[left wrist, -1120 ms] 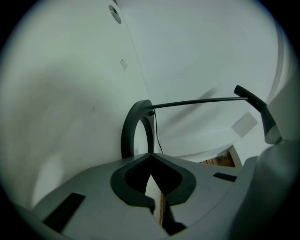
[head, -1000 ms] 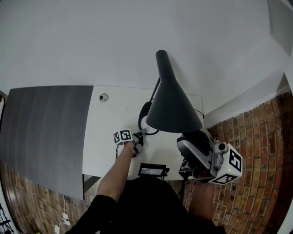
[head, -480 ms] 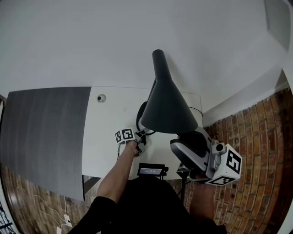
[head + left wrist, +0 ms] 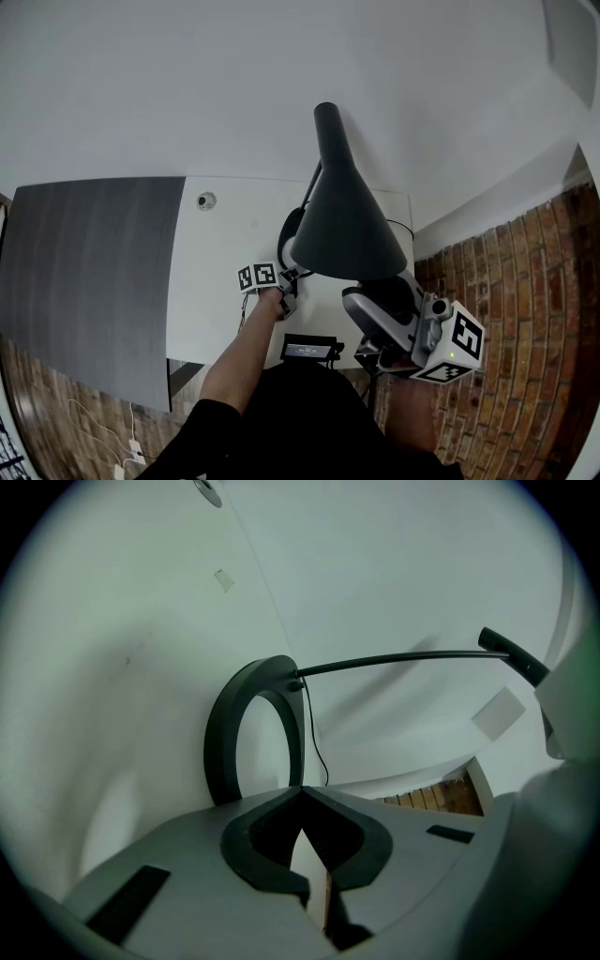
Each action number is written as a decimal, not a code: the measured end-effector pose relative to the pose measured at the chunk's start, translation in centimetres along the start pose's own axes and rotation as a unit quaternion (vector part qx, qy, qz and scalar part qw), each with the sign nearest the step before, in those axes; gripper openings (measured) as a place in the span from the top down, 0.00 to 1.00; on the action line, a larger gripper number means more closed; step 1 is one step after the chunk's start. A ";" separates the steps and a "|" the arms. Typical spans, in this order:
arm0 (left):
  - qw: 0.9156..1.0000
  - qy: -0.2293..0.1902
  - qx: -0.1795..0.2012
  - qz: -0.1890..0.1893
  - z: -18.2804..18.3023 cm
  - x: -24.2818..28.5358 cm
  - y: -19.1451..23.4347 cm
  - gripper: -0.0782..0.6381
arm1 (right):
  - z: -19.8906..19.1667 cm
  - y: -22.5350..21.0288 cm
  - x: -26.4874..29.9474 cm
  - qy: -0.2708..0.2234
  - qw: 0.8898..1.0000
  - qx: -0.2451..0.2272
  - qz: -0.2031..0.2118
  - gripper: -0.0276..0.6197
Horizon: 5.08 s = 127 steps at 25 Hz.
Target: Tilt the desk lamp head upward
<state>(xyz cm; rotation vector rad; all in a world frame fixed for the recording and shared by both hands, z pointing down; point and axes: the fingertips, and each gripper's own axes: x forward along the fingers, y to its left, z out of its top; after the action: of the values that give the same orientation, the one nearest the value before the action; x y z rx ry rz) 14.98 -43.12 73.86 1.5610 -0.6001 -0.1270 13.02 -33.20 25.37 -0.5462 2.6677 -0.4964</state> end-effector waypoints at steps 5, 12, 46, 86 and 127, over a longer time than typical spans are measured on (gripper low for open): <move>1.000 0.005 0.010 0.004 -0.2 0.0 0.0 0.88 | 1.3 0.4 0.8 -0.029 1.000 0.004 0.004 0.76; 0.999 0.021 0.009 0.022 -0.3 0.1 0.2 0.88 | 1.6 0.1 1.1 -0.034 0.999 0.022 0.002 0.76; 0.998 0.033 0.010 0.050 -0.6 0.1 0.5 0.88 | 6.8 -0.2 3.9 -0.085 0.995 0.056 0.023 0.76; 0.997 0.049 0.022 0.049 -0.7 0.1 0.4 0.88 | 11.0 -2.0 6.6 -0.154 0.975 0.162 -0.003 0.76; 0.996 0.059 0.029 0.052 -1.1 0.5 0.5 0.88 | 11.5 -1.5 7.2 -0.154 0.970 0.186 -0.005 0.76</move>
<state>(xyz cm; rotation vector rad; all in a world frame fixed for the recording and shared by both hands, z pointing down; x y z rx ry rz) 15.71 -42.28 74.61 1.5777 -0.5946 0.0612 12.12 -40.59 13.95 -0.4779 2.2062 -0.8192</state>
